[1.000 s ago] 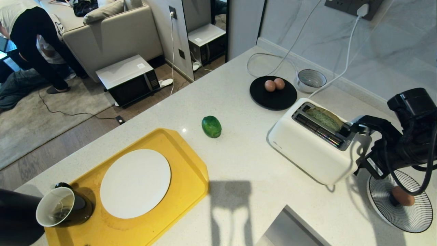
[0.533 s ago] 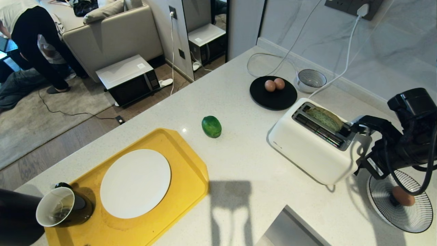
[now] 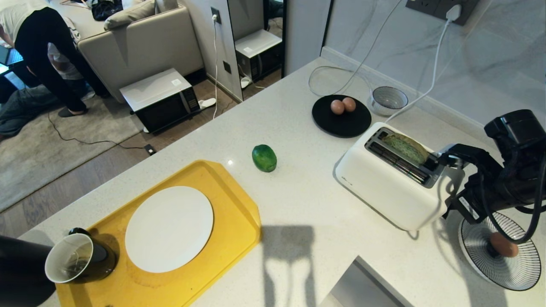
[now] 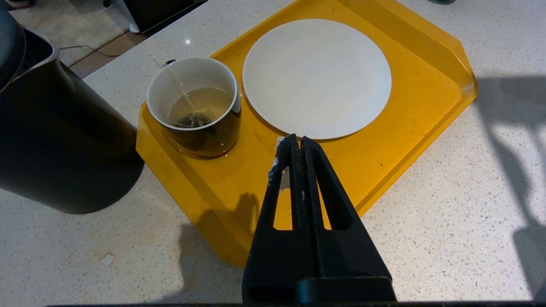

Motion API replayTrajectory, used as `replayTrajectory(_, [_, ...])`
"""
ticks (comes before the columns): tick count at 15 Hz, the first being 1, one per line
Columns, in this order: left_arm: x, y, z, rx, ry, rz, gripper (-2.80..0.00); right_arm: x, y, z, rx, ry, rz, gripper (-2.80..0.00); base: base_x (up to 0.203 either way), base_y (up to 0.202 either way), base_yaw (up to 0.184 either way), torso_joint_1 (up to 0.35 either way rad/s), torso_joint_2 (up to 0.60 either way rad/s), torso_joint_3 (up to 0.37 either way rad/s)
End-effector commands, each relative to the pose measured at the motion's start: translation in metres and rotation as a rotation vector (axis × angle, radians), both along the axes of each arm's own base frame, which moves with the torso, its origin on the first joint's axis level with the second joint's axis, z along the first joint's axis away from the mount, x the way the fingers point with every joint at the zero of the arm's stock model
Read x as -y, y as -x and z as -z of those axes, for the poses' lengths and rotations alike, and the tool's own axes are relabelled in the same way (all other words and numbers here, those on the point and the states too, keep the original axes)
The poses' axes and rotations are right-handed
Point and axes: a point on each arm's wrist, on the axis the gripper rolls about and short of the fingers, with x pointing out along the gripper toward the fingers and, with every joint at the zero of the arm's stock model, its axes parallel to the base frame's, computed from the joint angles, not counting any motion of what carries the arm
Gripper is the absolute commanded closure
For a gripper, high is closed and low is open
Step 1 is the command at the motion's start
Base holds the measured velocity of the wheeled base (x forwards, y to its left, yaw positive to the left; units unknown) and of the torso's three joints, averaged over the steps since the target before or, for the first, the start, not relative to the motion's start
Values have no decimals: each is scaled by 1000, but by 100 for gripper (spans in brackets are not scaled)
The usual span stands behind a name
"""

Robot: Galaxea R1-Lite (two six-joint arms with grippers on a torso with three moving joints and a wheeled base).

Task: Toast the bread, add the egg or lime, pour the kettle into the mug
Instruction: Use a bread toaster

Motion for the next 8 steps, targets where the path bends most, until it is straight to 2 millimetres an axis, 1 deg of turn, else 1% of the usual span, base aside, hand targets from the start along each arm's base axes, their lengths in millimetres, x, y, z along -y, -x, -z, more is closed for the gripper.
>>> replayTrajectory(1, [0, 0, 0, -1, 1, 0, 0, 0, 1, 0, 0, 3, -2, 0, 0, 0, 0, 0, 0, 0])
replayTrajectory(8, [0, 0, 0, -2, 1, 0, 0, 0, 1, -1, 1, 12, 4, 0, 0, 0, 0, 0, 0, 0])
